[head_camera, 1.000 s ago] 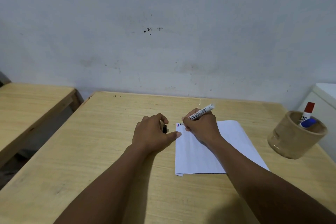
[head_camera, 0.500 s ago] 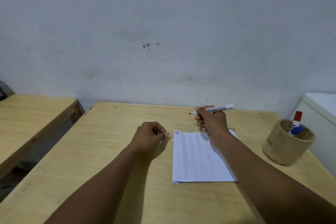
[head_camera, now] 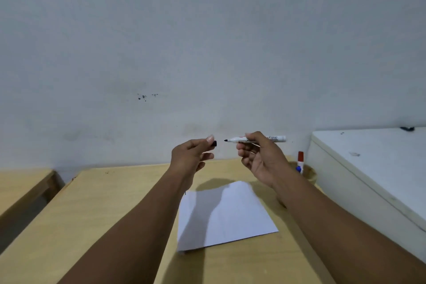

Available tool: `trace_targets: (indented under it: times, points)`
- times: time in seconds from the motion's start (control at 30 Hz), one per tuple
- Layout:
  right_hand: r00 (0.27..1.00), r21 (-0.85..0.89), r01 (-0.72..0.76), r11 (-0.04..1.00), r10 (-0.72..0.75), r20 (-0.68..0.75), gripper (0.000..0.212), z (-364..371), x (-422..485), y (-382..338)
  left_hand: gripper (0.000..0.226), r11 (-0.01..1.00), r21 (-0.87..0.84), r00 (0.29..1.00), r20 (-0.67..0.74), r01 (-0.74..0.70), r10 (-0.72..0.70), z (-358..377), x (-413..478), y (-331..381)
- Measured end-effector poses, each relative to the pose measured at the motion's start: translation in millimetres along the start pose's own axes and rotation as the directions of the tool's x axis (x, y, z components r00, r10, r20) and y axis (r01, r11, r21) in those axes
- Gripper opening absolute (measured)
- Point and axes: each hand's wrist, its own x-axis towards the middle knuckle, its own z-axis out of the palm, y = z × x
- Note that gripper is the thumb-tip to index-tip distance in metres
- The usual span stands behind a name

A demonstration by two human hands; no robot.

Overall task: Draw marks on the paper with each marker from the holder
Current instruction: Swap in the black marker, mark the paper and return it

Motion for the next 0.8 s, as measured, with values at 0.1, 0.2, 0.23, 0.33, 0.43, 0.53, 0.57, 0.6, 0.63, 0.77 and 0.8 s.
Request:
trace_targets:
  times: [0.1,0.2,0.23,0.33,0.43,0.53,0.57,0.6,0.63,0.77,0.8]
  points:
    - [0.999,-0.014,0.048,0.999,-0.048,-0.015,0.015,-14,-8,-13,0.025,1.000,-0.021,0.999,0.041,0.021,-0.020,29,-2,-1]
    - [0.994,-0.062,0.098,0.993,-0.100,-0.033,0.017,-27,-11,-22,0.027,0.999,-0.028,0.996,0.084,0.029,-0.026,54,-4,-2]
    - [0.993,-0.079,0.111,0.991,-0.114,-0.039,0.018,-31,-12,-23,0.029,0.999,-0.024,0.995,0.099,0.029,-0.027,61,-4,-3]
    - [0.988,-0.088,0.144,0.986,-0.149,-0.046,0.017,-41,-12,-25,0.031,1.000,-0.018,0.992,0.124,0.015,-0.013,78,-3,-7]
    - [0.986,-0.068,0.158,0.985,-0.162,-0.047,0.014,-47,-12,-24,0.033,1.000,-0.022,0.993,0.116,-0.015,0.017,90,0,-11]
    - [0.988,-0.052,0.148,0.988,-0.150,-0.045,0.014,-50,-12,-24,0.031,0.999,-0.017,0.994,0.103,-0.038,0.040,96,4,-13]
    - [0.989,-0.079,0.137,0.987,-0.140,-0.038,0.015,-52,-13,-26,0.030,0.999,0.005,0.993,0.105,-0.053,0.052,96,5,-13]
    - [0.992,-0.123,0.119,0.985,-0.125,-0.034,0.017,-54,-13,-30,0.030,0.997,0.033,0.992,0.109,-0.073,0.069,96,6,-13]
    - [0.994,-0.176,0.097,0.980,-0.106,-0.042,0.022,-57,-15,-34,0.031,0.994,0.059,0.990,0.112,-0.096,0.089,97,7,-12]
    - [0.958,-0.278,0.039,0.960,-0.115,-0.263,0.046,-81,-13,-59,0.028,0.968,0.150,0.978,0.091,-0.200,0.188,104,15,0]
    - [0.943,-0.256,0.039,0.966,-0.120,-0.311,0.043,-89,-12,-65,0.025,0.957,0.182,0.973,0.095,-0.226,0.212,106,17,3]
